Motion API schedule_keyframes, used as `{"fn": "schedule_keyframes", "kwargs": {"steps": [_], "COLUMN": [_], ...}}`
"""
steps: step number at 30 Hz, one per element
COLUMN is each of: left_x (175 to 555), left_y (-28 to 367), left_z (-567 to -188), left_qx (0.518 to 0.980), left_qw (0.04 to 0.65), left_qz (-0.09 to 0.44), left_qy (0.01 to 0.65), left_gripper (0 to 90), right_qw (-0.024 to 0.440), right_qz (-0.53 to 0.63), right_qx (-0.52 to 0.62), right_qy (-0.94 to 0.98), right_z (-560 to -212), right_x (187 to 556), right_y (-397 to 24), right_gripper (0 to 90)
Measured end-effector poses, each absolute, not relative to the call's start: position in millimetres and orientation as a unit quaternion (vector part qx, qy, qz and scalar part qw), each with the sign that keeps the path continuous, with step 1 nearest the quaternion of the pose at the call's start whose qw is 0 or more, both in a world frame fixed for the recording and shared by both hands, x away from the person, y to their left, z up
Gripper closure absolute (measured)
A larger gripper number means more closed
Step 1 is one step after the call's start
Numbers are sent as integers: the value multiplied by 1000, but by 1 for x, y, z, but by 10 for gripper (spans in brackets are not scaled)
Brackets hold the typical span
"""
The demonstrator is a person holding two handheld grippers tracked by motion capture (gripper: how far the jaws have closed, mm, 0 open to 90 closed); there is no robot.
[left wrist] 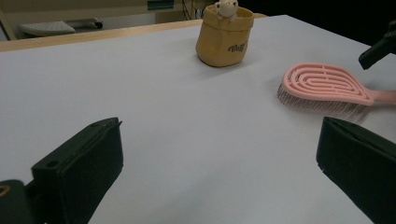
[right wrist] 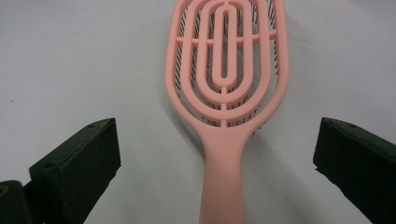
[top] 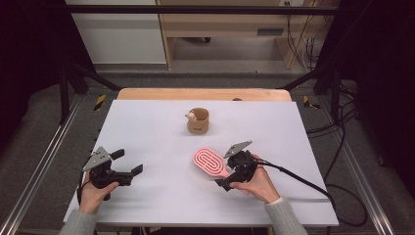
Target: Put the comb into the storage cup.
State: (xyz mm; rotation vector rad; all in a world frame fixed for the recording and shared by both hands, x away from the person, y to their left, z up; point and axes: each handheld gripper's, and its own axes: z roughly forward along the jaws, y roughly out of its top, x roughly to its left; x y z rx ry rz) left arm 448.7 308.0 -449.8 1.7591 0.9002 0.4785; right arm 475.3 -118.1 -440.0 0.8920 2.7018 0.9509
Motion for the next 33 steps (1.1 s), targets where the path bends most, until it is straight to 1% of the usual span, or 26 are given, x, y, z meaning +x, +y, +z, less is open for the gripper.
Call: {"fn": "schedule_keyframes", "kwargs": {"steps": [5,10,14,16,19,21,33], "left_x": [448,449,448,449,449,449,449], "left_y": [308,309,308,308,308,308,308], "left_z": [-450,-450,-449,-450,-450,-450,-450], "left_qx": [735,735,736,735,735,736,736], "left_qw": [527,527,527,527,527,527,526], "left_qz": [200,200,200,200,200,200,200], "left_qy": [377,377,376,376,376,376,376], "left_gripper": [4,4,4,4,4,4,4], "right_qw": [75,81,76,72,67,65,80], "right_qz": [305,295,294,290,294,293,288], "right_qx": [298,303,305,301,290,290,288], "right_qy": [902,902,902,905,908,909,910], "right_z": [-448,-454,-456,-457,-458,-458,-461], "right_x": [474,474,474,474,474,474,475], "right_y": [-116,-118,-123,-124,-124,-123,-122], "right_gripper": [34,83,172,202,319,364,531]}}
